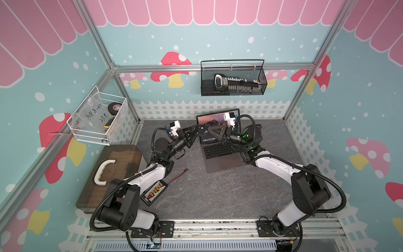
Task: Insert the wireless mouse receiver into the laptop
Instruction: Close the lid on the mouse.
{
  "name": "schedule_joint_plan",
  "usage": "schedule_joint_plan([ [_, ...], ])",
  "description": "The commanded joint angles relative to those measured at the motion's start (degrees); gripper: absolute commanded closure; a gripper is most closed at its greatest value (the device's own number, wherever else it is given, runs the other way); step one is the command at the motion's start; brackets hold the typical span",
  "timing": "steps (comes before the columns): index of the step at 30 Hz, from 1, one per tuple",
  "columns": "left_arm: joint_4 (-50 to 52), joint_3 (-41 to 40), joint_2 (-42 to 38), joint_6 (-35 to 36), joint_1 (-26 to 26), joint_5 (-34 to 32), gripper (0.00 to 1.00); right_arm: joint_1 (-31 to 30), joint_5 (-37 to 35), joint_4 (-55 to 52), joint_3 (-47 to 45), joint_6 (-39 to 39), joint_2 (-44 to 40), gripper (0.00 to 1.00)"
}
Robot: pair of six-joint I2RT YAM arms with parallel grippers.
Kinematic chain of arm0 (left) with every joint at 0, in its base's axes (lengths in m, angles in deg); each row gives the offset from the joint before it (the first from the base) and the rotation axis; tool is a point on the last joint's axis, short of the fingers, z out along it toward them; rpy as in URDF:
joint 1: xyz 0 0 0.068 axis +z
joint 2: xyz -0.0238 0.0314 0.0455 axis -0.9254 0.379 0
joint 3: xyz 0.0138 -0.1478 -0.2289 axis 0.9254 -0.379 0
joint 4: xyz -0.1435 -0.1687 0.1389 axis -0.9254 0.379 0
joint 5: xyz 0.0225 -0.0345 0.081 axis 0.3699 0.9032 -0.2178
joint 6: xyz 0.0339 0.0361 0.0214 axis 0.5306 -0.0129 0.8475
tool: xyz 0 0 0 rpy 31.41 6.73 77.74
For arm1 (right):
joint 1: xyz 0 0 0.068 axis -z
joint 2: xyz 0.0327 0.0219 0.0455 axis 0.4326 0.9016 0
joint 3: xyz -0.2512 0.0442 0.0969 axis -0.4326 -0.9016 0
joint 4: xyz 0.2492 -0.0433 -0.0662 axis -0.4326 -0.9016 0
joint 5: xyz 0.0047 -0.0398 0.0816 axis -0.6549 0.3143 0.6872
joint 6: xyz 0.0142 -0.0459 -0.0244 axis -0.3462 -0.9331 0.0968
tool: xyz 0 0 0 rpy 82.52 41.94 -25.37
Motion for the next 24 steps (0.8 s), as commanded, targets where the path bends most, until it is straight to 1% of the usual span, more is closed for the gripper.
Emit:
schedule_joint_plan([
  [1,-1.1,-0.11,-1.79,-0.1,0.18,-0.28,1.0,-0.37,-0.77,-2.1,-0.06,-1.03,-1.92,0.8],
  [14,0.17,-0.03,-2.12,0.77,-0.06,-0.37,1.0,-0.39,-2.13,-10.18,0.44,-5.92,-3.81,0.77],
  [24,2.5,0.41,-2.63,2.33,-0.63,-0.55,1.0,-0.85,-2.7,-20.5,2.83,-12.96,-5.8,0.75],
])
